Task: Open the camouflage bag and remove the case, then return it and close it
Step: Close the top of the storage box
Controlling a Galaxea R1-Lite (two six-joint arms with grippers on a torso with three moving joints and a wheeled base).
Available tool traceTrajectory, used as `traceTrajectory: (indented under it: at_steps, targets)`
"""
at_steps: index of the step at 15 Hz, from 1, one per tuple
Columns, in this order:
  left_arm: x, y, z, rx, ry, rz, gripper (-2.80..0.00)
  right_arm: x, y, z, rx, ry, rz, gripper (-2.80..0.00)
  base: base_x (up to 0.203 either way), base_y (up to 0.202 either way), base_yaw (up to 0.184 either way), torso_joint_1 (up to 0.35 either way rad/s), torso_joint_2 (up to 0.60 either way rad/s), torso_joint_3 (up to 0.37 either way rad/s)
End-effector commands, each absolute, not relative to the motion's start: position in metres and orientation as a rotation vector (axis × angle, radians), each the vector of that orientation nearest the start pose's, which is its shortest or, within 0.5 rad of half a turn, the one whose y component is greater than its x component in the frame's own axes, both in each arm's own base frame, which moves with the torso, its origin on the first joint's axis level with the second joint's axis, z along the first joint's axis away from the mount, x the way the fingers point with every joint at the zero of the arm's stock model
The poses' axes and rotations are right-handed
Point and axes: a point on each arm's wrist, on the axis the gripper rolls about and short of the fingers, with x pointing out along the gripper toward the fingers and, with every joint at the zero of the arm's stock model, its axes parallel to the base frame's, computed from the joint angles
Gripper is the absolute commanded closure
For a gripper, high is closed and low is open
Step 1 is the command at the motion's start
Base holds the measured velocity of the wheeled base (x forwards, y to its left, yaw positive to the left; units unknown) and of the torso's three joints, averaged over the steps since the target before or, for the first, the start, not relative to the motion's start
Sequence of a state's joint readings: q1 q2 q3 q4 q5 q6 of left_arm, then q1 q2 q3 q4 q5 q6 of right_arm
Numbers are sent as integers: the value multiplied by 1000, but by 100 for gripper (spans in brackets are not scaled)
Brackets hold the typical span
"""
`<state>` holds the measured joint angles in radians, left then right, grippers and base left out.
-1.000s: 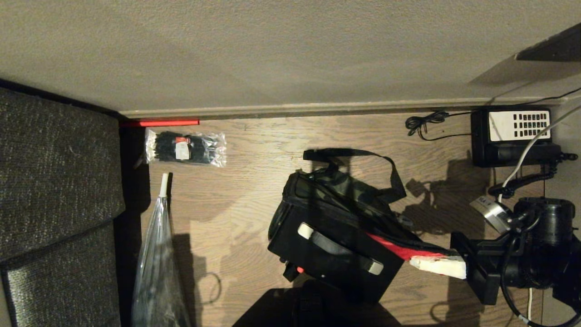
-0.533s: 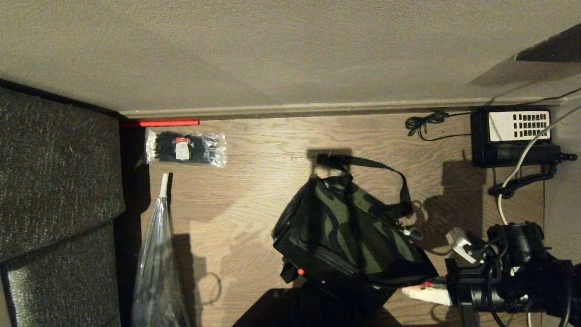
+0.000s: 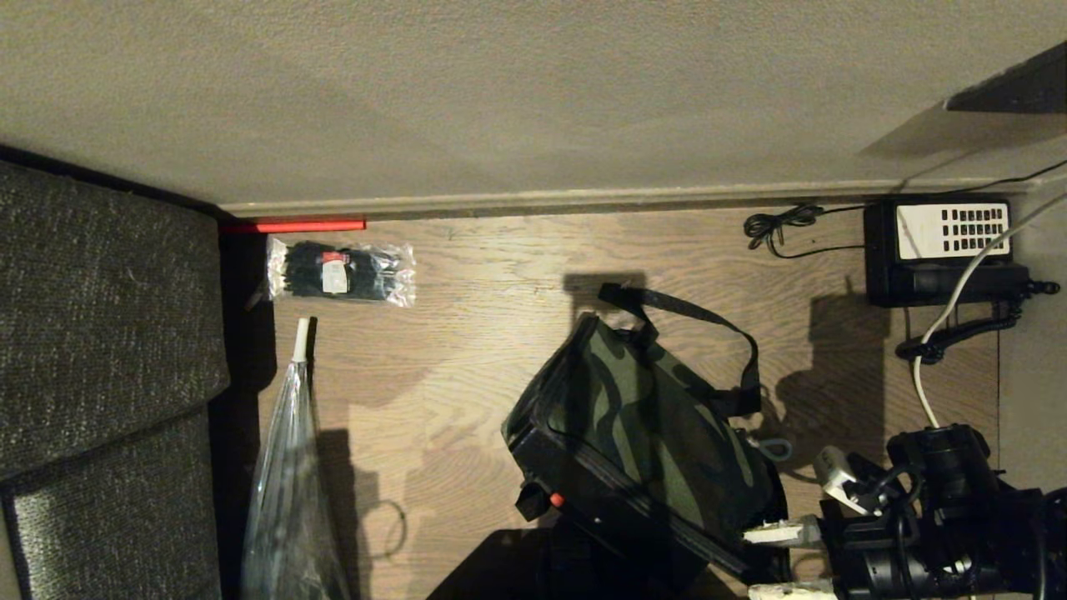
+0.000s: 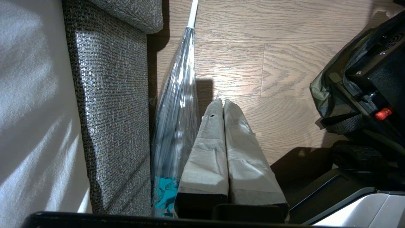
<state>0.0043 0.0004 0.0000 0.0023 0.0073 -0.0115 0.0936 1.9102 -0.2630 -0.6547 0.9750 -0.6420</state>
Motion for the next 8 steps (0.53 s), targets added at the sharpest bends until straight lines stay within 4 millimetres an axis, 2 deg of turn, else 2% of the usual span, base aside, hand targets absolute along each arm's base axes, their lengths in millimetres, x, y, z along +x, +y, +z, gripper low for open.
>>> traceTrajectory:
  at_steps: [1, 5, 8]
  targets:
    - [-23, 0, 74, -12, 4, 12, 0, 209, 42, 25, -107, 568, 1234, -280, 0, 0, 0, 0, 0, 0]
    - [-23, 0, 74, -12, 5, 12, 0, 196, 54, 21, -80, 676, 1304, -280, 0, 0, 0, 0, 0, 0]
    - [-23, 0, 74, -12, 3, 13, 0, 212, 57, 26, -72, 653, 1289, -280, 0, 0, 0, 0, 0, 0]
